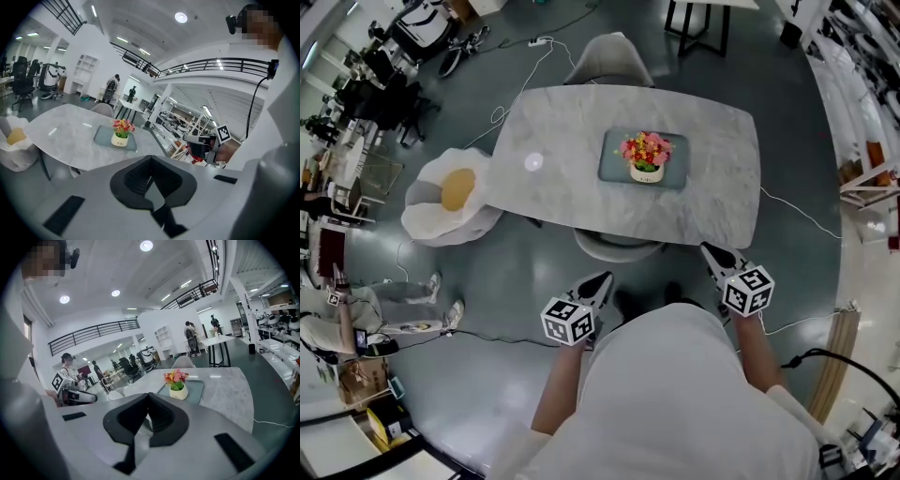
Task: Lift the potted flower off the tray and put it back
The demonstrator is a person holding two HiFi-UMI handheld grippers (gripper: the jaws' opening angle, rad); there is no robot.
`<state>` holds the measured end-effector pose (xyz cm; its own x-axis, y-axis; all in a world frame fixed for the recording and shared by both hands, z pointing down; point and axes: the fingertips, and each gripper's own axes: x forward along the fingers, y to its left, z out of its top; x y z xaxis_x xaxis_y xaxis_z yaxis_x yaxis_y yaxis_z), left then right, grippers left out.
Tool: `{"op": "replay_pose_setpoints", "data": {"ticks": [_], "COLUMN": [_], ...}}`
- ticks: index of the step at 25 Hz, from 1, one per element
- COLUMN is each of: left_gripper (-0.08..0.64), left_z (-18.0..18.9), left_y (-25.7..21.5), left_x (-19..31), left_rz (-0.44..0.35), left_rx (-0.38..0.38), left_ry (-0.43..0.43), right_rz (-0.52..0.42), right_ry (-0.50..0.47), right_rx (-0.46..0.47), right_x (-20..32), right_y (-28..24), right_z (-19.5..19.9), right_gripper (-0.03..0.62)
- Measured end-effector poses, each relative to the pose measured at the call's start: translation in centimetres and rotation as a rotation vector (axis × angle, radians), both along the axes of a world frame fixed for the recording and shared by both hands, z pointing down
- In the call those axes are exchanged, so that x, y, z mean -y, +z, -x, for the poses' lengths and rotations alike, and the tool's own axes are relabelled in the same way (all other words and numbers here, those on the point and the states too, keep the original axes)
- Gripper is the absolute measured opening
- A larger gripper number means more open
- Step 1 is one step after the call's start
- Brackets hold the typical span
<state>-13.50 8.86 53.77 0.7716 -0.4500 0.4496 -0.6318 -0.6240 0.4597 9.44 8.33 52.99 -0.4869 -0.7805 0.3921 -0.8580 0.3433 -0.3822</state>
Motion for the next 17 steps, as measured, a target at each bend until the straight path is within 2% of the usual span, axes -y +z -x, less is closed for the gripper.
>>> {"op": "replay_pose_setpoints", "data": {"ticks": [17], "left_gripper": [0.009], "left_z": [-0.6], "left_y": [-0.8], "left_x": [2.0], "left_rz": [-0.021], "left_rx": [-0.027], "left_ry": [-0.003], "right_rz": [0.014], "right_ry": [-0.001], "right_rx": [-0.012], "right_x": [1.0], "right_y": [-0.1], "right_z": [-0.2], "right_gripper": [0.017]}}
